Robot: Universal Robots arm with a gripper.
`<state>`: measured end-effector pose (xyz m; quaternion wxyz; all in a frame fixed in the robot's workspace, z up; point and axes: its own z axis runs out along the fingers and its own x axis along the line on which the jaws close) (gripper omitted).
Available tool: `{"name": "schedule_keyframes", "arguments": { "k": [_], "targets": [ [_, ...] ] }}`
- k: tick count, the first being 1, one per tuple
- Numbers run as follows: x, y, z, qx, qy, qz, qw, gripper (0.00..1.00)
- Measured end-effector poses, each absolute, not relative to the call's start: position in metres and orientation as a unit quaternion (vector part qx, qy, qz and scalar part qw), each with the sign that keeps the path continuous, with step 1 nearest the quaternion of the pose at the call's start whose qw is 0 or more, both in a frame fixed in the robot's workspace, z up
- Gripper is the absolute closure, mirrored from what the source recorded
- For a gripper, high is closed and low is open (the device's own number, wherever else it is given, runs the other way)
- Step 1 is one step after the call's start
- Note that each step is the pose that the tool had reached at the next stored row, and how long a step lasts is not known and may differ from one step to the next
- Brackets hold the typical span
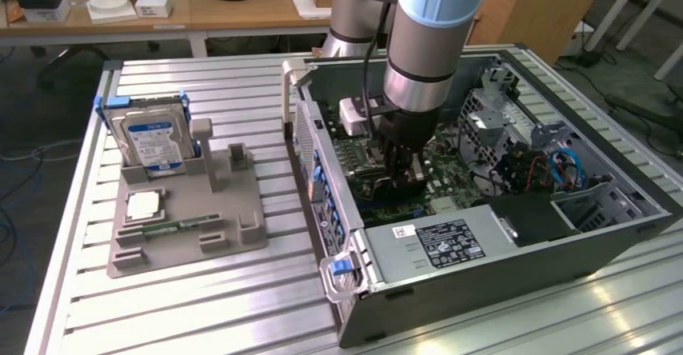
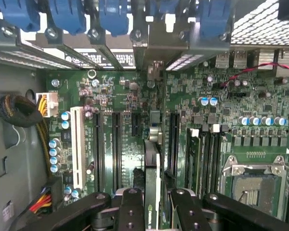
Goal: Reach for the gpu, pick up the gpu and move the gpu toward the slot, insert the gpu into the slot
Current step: 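Insert the gpu into the slot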
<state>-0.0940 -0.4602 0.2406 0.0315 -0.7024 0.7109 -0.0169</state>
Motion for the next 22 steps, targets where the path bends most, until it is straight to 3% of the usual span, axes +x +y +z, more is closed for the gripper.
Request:
{"name": "schedule_keyframes", "arguments": {
  "k": [14,17,18,22],
  "targets": [
    [-0.094,-0.46,0.24,-0.702,0.711,-0.016,0.033,0.74],
    [-0.094,-0.46,0.244,-0.702,0.711,-0.017,0.032,0.68],
    [-0.094,-0.46,0.246,-0.702,0.711,-0.017,0.032,0.61],
    [-0.094,-0.46,0.26,-0.702,0.711,-0.019,0.034,0.61]
  ]
}}
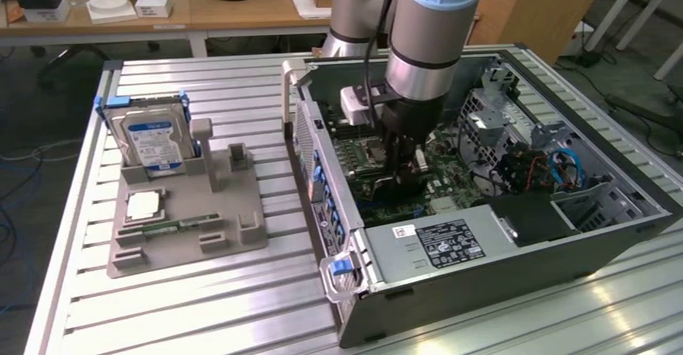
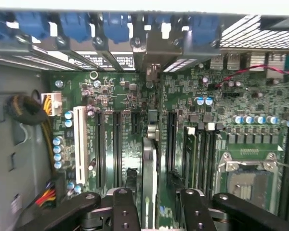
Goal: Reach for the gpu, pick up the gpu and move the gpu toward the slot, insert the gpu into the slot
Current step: 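Insert the gpu into the slot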
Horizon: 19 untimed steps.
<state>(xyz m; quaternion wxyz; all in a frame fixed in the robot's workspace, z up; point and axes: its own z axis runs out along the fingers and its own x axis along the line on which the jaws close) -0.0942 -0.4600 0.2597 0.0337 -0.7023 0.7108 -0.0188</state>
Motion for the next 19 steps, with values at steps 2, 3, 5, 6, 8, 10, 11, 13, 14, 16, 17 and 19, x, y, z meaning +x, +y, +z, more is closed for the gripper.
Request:
{"name": "schedule_keyframes", "arguments": {
  "k": [2,3,5,6,8,10,11,13,14,16,17,19],
  "targets": [
    [-0.0942,-0.4599,0.2667,-0.702,0.711,-0.02,0.035,0.61],
    [-0.0943,-0.4598,0.2691,-0.702,0.711,-0.021,0.036,0.61],
    [-0.0942,-0.4598,0.2698,-0.702,0.711,-0.021,0.036,0.61],
    [-0.0942,-0.4598,0.2698,-0.702,0.711,-0.021,0.037,0.62],
    [-0.0943,-0.4598,0.27,-0.702,0.711,-0.021,0.036,0.69],
    [-0.0943,-0.4598,0.27,-0.702,0.711,-0.021,0.036,0.8],
    [-0.0943,-0.4598,0.27,-0.702,0.711,-0.021,0.036,0.8],
    [-0.0943,-0.4598,0.27,-0.702,0.711,-0.021,0.036,0.9],
    [-0.0943,-0.4598,0.27,-0.702,0.711,-0.021,0.036,0.9],
    [-0.0943,-0.4598,0.27,-0.702,0.711,-0.021,0.036,0.9],
    [-0.0943,-0.4598,0.27,-0.702,0.711,-0.021,0.036,0.9],
    [-0.0943,-0.4598,0.27,-0.702,0.711,-0.021,0.036,0.9]
  ]
}}
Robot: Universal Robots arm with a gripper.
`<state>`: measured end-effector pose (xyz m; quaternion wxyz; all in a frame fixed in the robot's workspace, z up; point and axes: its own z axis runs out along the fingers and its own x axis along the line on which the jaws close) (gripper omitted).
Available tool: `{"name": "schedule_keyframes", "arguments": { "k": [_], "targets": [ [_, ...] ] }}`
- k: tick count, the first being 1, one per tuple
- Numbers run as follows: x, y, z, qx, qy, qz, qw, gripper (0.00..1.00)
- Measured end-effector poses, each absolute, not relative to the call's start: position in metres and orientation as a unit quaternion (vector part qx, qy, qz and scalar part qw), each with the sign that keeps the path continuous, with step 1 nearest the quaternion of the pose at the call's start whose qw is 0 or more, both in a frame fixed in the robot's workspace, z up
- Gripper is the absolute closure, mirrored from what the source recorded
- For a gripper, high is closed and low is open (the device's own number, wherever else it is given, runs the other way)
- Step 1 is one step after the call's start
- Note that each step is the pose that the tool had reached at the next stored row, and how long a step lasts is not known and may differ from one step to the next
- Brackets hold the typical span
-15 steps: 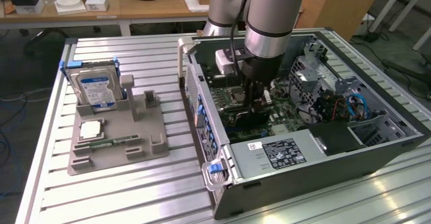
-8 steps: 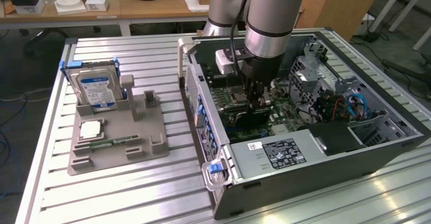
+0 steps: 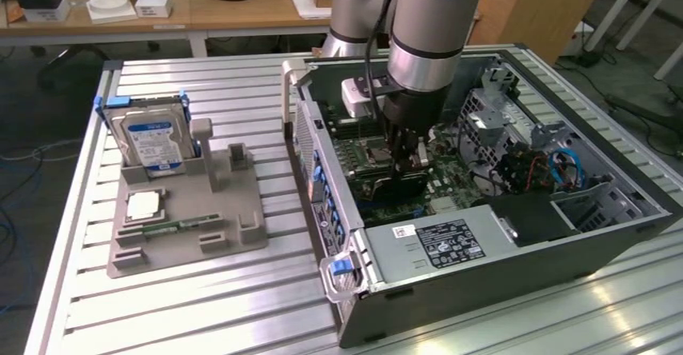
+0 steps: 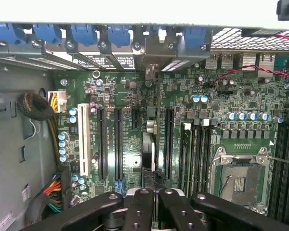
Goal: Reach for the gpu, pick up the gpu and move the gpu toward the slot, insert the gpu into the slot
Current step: 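Insert the gpu into the slot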
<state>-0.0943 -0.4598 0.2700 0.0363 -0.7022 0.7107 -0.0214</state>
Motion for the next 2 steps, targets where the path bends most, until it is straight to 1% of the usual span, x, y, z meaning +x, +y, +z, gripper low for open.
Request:
{"name": "schedule_keyframes", "arguments": {
  "k": [2],
  "targets": [
    [-0.0943,-0.4598,0.27,-0.702,0.711,-0.021,0.036,0.9]
  ]
}}
